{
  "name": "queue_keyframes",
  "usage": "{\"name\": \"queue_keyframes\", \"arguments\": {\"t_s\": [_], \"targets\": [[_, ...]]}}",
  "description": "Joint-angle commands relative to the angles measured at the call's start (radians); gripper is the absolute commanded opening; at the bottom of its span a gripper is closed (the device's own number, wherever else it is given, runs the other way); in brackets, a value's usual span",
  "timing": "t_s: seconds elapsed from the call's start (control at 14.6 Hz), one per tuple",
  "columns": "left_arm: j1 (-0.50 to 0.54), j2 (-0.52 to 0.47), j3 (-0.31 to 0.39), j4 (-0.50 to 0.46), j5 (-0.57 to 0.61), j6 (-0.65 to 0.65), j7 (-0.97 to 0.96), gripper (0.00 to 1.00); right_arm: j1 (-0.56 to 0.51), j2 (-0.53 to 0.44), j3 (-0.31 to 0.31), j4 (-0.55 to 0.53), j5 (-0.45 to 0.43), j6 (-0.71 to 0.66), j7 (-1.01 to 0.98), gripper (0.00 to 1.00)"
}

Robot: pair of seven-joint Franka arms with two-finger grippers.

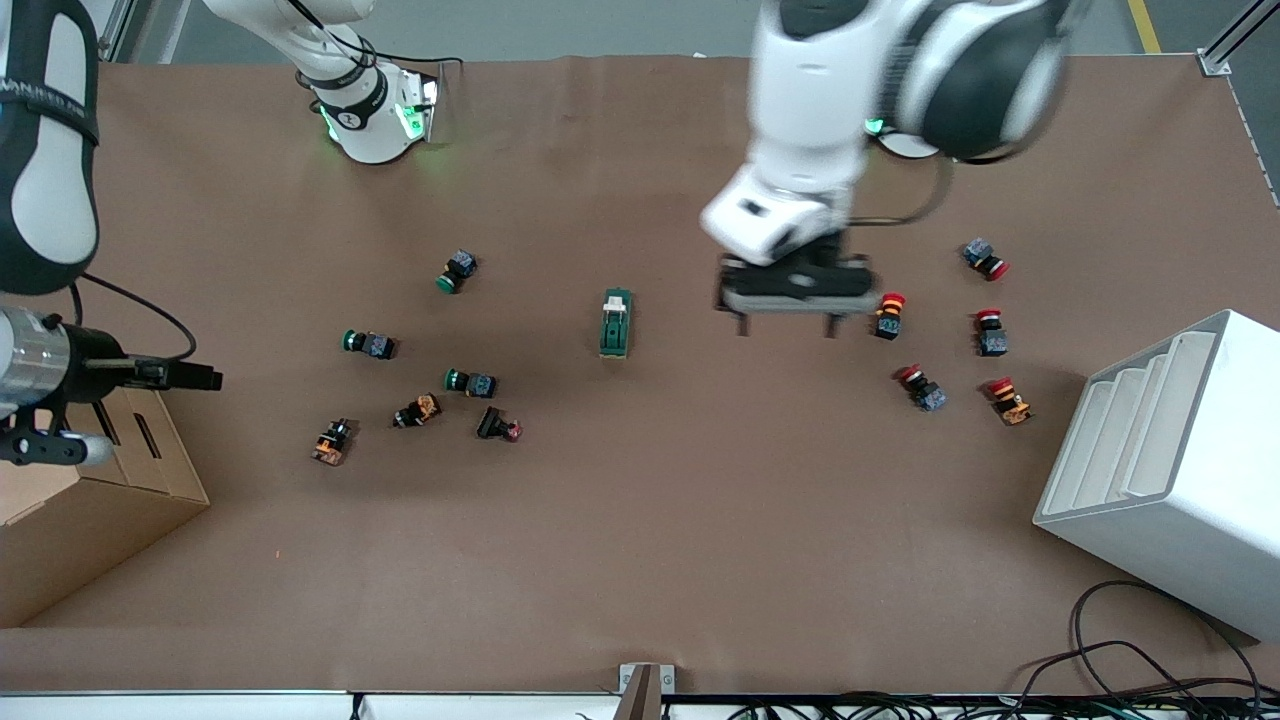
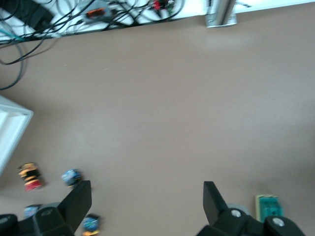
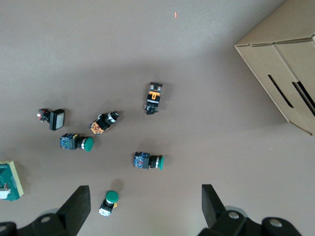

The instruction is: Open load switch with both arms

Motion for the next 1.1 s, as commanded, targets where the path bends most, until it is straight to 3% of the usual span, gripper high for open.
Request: {"name": "queue_keyframes", "arguments": {"t_s": [0.0, 0.21, 0.41, 0.62, 0.89, 1.03], "targets": [[0.131, -0.018, -0.015, 0.05, -0.089, -0.108, 0.14, 1.0, -0.005, -0.094, 0.001, -0.091, -0.033, 0.002, -0.003, 1.0], [0.226, -0.068, -0.005, 0.048, -0.165, -0.206, 0.22, 1.0, 0.001, -0.187, 0.002, -0.189, -0.053, 0.025, 0.003, 1.0], [0.188, -0.168, 0.137, -0.008, -0.233, -0.265, 0.315, 1.0, 0.001, -0.354, 0.004, -0.379, -0.053, 0.116, 0.002, 1.0], [0.184, -0.246, 0.263, -0.053, -0.293, -0.35, 0.462, 1.0, 0.01, -0.409, 0.001, -0.406, -0.053, 0.079, 0.0, 1.0], [0.182, -0.357, 0.35, -0.166, -0.34, -0.357, 0.556, 1.0, 0.007, -0.524, 0.001, -0.498, -0.053, 0.085, 0.0, 1.0], [0.174, -0.361, 0.349, -0.176, -0.339, -0.341, 0.562, 1.0, 0.006, -0.573, 0.001, -0.538, -0.053, 0.078, 0.0, 1.0]]}}
